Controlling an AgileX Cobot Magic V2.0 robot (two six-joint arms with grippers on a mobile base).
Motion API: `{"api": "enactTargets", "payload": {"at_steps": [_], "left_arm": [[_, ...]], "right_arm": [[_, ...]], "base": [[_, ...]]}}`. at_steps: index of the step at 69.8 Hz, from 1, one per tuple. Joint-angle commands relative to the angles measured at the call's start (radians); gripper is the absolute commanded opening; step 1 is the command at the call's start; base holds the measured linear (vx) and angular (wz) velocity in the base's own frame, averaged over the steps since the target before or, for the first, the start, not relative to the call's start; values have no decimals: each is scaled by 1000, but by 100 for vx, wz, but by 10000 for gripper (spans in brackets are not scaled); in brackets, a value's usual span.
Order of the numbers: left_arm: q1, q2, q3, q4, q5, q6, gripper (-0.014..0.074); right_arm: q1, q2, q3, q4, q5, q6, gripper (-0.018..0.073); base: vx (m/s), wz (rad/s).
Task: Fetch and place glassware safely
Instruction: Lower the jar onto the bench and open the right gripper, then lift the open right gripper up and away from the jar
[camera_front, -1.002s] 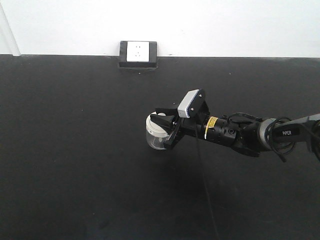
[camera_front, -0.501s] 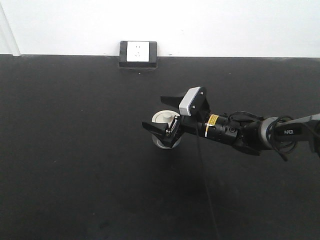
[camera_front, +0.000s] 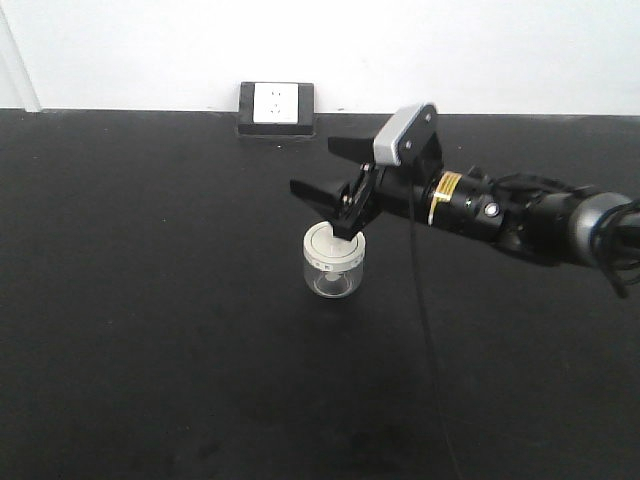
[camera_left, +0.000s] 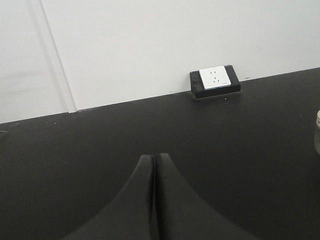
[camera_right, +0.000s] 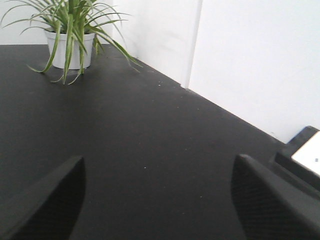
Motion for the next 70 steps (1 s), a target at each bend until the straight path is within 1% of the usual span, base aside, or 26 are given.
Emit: {"api": "enactTargets", "payload": {"at_steps": [1,7,12,19,24,25,30,32,36,37,38,41,42,47,53,60,70], "left_arm": [[-4,14,-29,-3,-71,-4,-7],[-4,14,-29,-3,-71,-4,-7],[-4,14,-29,-3,-71,-4,-7],[-4,14,-29,-3,-71,-4,-7],[-4,14,-29,-3,-71,-4,-7],[-4,14,-29,-3,-71,-4,-7],[-4,14,-29,-3,-71,-4,-7],[-4,14,-29,-3,-71,-4,-7],[-4,14,-29,-3,-71,-4,-7],[-4,14,-29,-3,-71,-4,-7],[-4,14,-29,-3,-71,-4,-7],[-4,14,-29,-3,-71,-4,-7],[-4,14,-29,-3,-71,-4,-7],[-4,14,-29,-3,-71,-4,-7],[-4,14,-29,-3,-71,-4,-7],[-4,14,-29,-3,-71,-4,-7],[-4,14,-29,-3,-71,-4,-7]], "right_arm": [[-4,-125,-20,-16,30,103,492],[-4,-205,-20,-88,114,208,427],[-4,-269,-20,-151,185,310,338],[-4,-349,-20,-249,283,482,155],[-4,-403,-20,-349,345,615,1],[-4,-413,-20,-371,355,642,-15],[-4,-456,-20,-471,396,758,-12],[-4,-471,-20,-512,405,826,-9],[-4,-499,-20,-597,422,917,-6],[-4,-505,-20,-619,426,955,-5],[-4,-509,-20,-631,428,967,-5],[-4,-531,-20,-709,443,1039,-3],[-4,-537,-20,-712,450,1065,-3],[-4,-569,5,-710,493,1112,-3],[-4,-627,78,-710,597,1140,-3],[-4,-708,178,-709,716,1150,-3],[-4,-840,324,-709,826,1149,-3]], "base": [[0,0],[0,0],[0,0],[0,0],[0,0],[0,0],[0,0],[0,0],[0,0],[0,0],[0,0],[0,0],[0,0],[0,0],[0,0],[0,0],[0,0]]}}
